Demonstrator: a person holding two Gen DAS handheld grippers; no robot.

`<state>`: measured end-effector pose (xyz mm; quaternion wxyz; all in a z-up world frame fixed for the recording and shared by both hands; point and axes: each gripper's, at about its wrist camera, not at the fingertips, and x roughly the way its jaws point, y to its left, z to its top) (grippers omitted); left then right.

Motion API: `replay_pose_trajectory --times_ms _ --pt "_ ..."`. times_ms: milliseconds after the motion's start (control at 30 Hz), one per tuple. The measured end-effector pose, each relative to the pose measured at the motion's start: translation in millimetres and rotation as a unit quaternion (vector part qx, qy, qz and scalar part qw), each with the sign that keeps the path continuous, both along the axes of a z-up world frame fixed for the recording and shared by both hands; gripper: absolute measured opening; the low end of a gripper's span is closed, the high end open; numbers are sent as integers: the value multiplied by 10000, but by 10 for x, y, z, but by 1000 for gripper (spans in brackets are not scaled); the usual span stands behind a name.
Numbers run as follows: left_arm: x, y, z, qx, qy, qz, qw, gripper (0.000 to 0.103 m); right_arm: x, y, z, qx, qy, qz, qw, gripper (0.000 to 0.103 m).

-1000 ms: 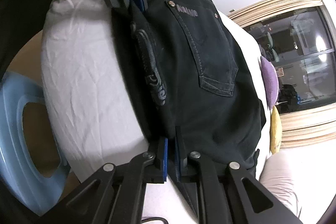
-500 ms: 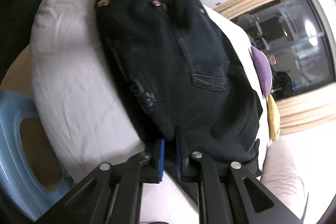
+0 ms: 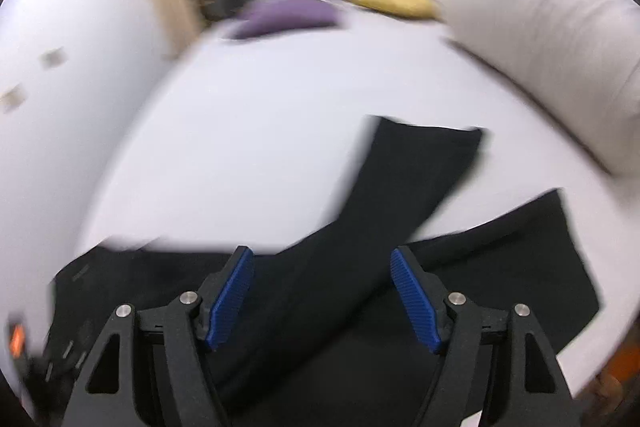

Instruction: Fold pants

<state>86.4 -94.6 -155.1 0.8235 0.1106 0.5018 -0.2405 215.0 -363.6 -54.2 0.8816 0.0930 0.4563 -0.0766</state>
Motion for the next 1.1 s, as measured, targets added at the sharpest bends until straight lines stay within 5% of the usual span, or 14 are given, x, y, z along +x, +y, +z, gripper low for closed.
replay_pose_trajectory --times_ms 167,367,467,533,700,833,900,1033,1100 --pt "-19 54 -17 -118 33 107 9999 22 775 -31 -226 -399 356 -131 9985 74" --pt "-12 87 -13 -219 91 119 9996 22 1404 -92 -811 -902 1395 -556 9845 71" --pt "-12 83 -13 -241 99 120 9996 22 1373 -245 -853 -486 1251 -689 9886 38" --pt "-11 104 5 -246 93 118 9996 22 1295 -351 -785 -210 1107 -814 9903 7" --pt "-21 88 13 -200 74 112 9997 22 692 -830 -159 574 -45 -1225 9908 4" --pt "-15 94 41 -238 121 141 9995 22 -208 -1325 216 1338 -946 -1852 9689 4" --pt "-2 114 58 -273 150 166 9994 22 -646 -1564 191 1501 -1087 -2237 9569 4" --pt "40 165 83 -375 244 260 9987 22 -1389 -1900 -351 1700 -636 -3022 9358 4" --pt "61 195 99 -399 291 288 9984 22 -1653 -2008 -652 2118 -420 -3317 9184 15"
